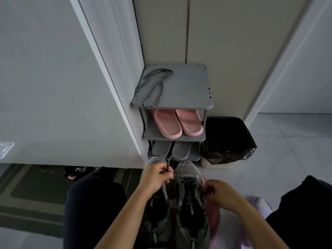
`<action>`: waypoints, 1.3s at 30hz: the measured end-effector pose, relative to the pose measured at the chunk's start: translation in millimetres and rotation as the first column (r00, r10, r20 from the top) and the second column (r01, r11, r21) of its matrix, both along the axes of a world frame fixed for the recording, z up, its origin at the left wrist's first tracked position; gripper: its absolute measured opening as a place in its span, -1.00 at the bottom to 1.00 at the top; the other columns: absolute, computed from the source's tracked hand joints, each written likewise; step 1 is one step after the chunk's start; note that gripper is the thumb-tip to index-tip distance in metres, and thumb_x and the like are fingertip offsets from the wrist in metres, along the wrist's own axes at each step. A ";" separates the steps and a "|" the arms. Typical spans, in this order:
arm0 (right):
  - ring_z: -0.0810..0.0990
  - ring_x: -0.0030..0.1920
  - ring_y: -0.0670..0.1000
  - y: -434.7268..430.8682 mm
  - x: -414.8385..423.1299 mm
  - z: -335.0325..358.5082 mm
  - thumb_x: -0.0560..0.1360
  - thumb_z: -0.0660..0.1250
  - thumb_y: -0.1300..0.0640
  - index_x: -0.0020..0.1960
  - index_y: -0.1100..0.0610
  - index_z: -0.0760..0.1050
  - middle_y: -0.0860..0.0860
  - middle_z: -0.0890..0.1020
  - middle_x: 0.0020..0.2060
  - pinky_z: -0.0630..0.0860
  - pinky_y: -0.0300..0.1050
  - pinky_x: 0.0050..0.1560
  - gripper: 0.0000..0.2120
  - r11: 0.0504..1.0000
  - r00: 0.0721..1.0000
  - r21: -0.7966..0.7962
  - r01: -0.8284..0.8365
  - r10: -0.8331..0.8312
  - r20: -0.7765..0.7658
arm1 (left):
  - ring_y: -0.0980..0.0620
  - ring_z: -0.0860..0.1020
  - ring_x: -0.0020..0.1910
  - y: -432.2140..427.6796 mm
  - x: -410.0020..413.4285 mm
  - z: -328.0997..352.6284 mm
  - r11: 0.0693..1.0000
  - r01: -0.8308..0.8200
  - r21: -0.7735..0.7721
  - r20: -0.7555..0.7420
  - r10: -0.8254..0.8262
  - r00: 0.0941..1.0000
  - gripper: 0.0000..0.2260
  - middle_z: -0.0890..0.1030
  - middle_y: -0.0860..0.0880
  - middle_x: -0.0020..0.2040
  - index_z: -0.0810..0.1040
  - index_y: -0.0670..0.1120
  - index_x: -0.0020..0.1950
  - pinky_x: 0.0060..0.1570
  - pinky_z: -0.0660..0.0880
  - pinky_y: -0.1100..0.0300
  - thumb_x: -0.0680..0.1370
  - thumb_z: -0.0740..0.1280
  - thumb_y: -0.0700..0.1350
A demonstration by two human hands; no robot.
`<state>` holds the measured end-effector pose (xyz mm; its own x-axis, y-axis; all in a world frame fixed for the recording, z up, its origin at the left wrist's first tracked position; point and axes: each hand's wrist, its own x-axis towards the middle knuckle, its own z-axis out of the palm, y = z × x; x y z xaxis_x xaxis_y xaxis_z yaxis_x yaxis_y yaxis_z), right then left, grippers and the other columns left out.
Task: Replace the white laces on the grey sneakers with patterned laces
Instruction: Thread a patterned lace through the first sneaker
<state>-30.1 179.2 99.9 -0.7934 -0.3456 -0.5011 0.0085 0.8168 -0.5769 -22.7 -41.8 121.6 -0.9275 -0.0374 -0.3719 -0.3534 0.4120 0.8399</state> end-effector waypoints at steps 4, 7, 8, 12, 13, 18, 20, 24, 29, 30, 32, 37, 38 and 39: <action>0.46 -0.30 -0.17 -26.6 7.8 29.7 0.44 0.33 0.16 -0.27 -0.01 0.45 -0.12 0.51 -0.33 0.36 -0.36 -0.25 -0.86 0.972 0.994 -0.215 0.090 -0.102 -0.044 | 0.16 0.53 -0.39 0.3 -4.7 -0.6 1.000 -0.005 -0.022 0.000 0.005 1.000 -0.84 0.62 -0.01 -0.31 0.55 -0.02 -0.26 -0.27 0.45 0.36 0.43 0.41 -0.26; 0.56 -0.12 -0.08 -62.6 25.0 51.7 0.50 0.25 0.08 -0.01 0.06 0.56 -0.05 0.61 -0.15 0.44 -0.19 -0.04 -0.86 0.964 0.989 -0.252 -0.088 0.054 -0.140 | 0.10 0.53 -0.39 1.2 -8.3 1.0 0.998 0.050 -0.037 0.035 -0.049 0.998 -0.84 0.63 -0.02 -0.34 0.56 0.03 -0.34 -0.15 0.46 0.18 0.35 0.44 -0.21; 0.56 -0.02 0.00 -76.2 34.4 53.1 0.52 0.20 0.04 0.07 0.08 0.53 0.01 0.62 -0.04 0.44 -0.12 0.02 -0.79 0.969 0.973 -0.185 -0.165 0.129 -0.191 | 0.11 0.52 -0.40 1.2 -8.8 1.5 0.996 0.071 -0.052 0.050 -0.069 0.996 -0.84 0.63 -0.02 -0.35 0.56 0.03 -0.35 -0.15 0.47 0.17 0.36 0.43 -0.22; 0.64 -0.22 0.07 -110.2 65.6 46.5 0.46 0.19 0.00 -0.16 0.11 0.59 0.08 0.62 -0.22 0.54 -0.11 -0.32 -0.74 0.932 0.836 0.143 -0.334 0.363 -0.411 | 0.14 0.51 -0.40 -2.1 -9.5 2.9 0.985 0.108 -0.132 0.052 -0.102 0.993 -0.82 0.61 0.04 -0.34 0.54 -0.01 -0.30 -0.18 0.48 0.24 0.44 0.40 -0.26; 0.64 -0.22 0.10 -113.1 68.7 41.6 0.46 0.21 0.02 -0.16 0.14 0.59 0.09 0.62 -0.21 0.54 -0.09 -0.32 -0.75 0.924 0.823 0.156 -0.350 0.383 -0.419 | 0.15 0.51 -0.39 -1.8 -9.4 3.5 0.983 0.114 -0.146 0.052 -0.108 0.993 -0.82 0.60 0.05 -0.34 0.54 -0.01 -0.30 -0.19 0.47 0.26 0.44 0.40 -0.26; 0.54 0.10 0.11 -76.7 43.3 32.8 0.57 0.09 -0.01 0.11 0.11 0.43 0.06 0.54 0.10 0.43 -0.06 -0.01 -0.74 0.996 0.922 0.081 -0.047 0.075 -0.381 | 0.11 0.52 -0.33 10.2 -6.8 -1.4 0.959 0.174 -0.225 0.086 -0.158 0.984 -0.85 0.58 0.04 -0.33 0.55 -0.03 -0.30 -0.18 0.47 0.24 0.43 0.38 -0.23; 0.55 0.05 0.06 -55.7 26.2 25.3 0.56 0.13 -0.01 0.09 0.08 0.45 0.03 0.52 0.06 0.44 -0.10 -0.03 -0.77 0.993 0.896 0.052 0.110 -0.076 -0.438 | 0.12 0.53 -0.26 14.1 -5.0 -2.2 0.930 0.194 -0.313 0.073 -0.180 0.981 -0.91 0.57 0.07 -0.28 0.54 -0.01 -0.24 -0.18 0.45 0.26 0.45 0.38 -0.17; 0.53 -0.05 0.00 -37.4 5.9 10.4 0.52 0.24 0.04 0.08 0.02 0.56 -0.03 0.42 -0.08 0.37 -0.22 -0.11 -0.81 0.989 0.955 0.032 0.145 -0.132 -0.265 | 0.11 0.53 -0.23 14.7 -4.4 -2.3 0.915 0.211 -0.344 0.070 -0.199 0.977 -0.93 0.57 0.08 -0.25 0.53 -0.02 -0.19 -0.31 0.40 0.32 0.47 0.37 -0.15; 0.56 0.02 0.00 -43.3 -1.3 3.8 0.49 0.29 0.07 0.04 0.02 0.62 0.01 0.57 0.00 0.41 -0.20 -0.07 -0.81 0.988 0.977 -0.025 0.153 -0.155 -0.143 | 0.14 0.49 -0.31 15.7 -4.9 -7.6 0.946 0.183 -0.268 0.080 -0.167 0.983 -0.81 0.56 0.07 -0.30 0.47 0.01 -0.32 -0.25 0.44 0.27 0.45 0.37 -0.20; 0.58 0.02 0.00 -44.8 -2.5 3.5 0.48 0.30 0.10 0.02 0.04 0.64 0.02 0.62 0.01 0.45 -0.18 -0.04 -0.81 0.989 0.983 -0.043 0.143 -0.148 -0.112 | 0.13 0.48 -0.31 15.8 -4.9 -8.8 0.945 0.182 -0.270 0.080 -0.166 0.983 -0.81 0.56 0.05 -0.29 0.46 0.01 -0.33 -0.26 0.43 0.26 0.45 0.36 -0.20; 0.61 -0.01 0.01 -46.7 -3.6 3.6 0.46 0.31 0.15 -0.02 0.08 0.66 0.05 0.68 -0.04 0.48 -0.15 -0.01 -0.82 0.989 0.989 -0.067 0.128 -0.133 -0.065 | 0.09 0.47 -0.31 16.2 -5.0 -11.0 0.938 0.182 -0.296 0.071 -0.169 0.983 -0.87 0.55 0.01 -0.29 0.49 -0.06 -0.29 -0.29 0.40 0.24 0.46 0.34 -0.18; 0.61 -0.03 0.01 -46.5 -5.5 1.0 0.44 0.34 0.19 -0.04 0.12 0.67 0.07 0.68 -0.06 0.46 -0.18 -0.03 -0.84 0.977 0.984 -0.130 0.170 -0.174 -0.022 | 0.05 0.49 -0.29 16.8 -6.1 -12.3 0.899 0.231 -0.371 0.064 -0.224 0.973 -0.95 0.55 -0.04 -0.26 0.53 -0.14 -0.16 -0.28 0.40 0.22 0.47 0.33 -0.17; 0.61 -0.03 0.01 -46.1 -5.7 0.4 0.44 0.34 0.19 -0.04 0.13 0.67 0.07 0.68 -0.06 0.46 -0.19 -0.03 -0.84 0.973 0.983 -0.145 0.180 -0.184 -0.010 | 0.05 0.51 -0.27 17.5 -7.0 -11.9 0.897 0.243 -0.369 0.076 -0.232 0.970 -0.95 0.56 -0.04 -0.24 0.54 -0.14 -0.14 -0.26 0.42 0.22 0.47 0.33 -0.17; 0.61 -0.05 0.00 -45.4 -6.0 -0.3 0.44 0.34 0.20 -0.04 0.14 0.67 0.08 0.68 -0.07 0.47 -0.18 -0.03 -0.84 0.969 0.982 -0.160 0.189 -0.191 0.003 | 0.04 0.52 -0.25 18.7 -8.2 -12.2 0.895 0.249 -0.370 0.084 -0.235 0.968 -0.95 0.57 -0.05 -0.22 0.55 -0.14 -0.13 -0.24 0.43 0.21 0.47 0.34 -0.17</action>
<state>-36.1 133.8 99.6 -0.8578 -0.2623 -0.4420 0.1468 0.6990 -0.6999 -30.9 -23.1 109.4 -0.9117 0.0433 -0.4086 -0.2302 0.7699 0.5951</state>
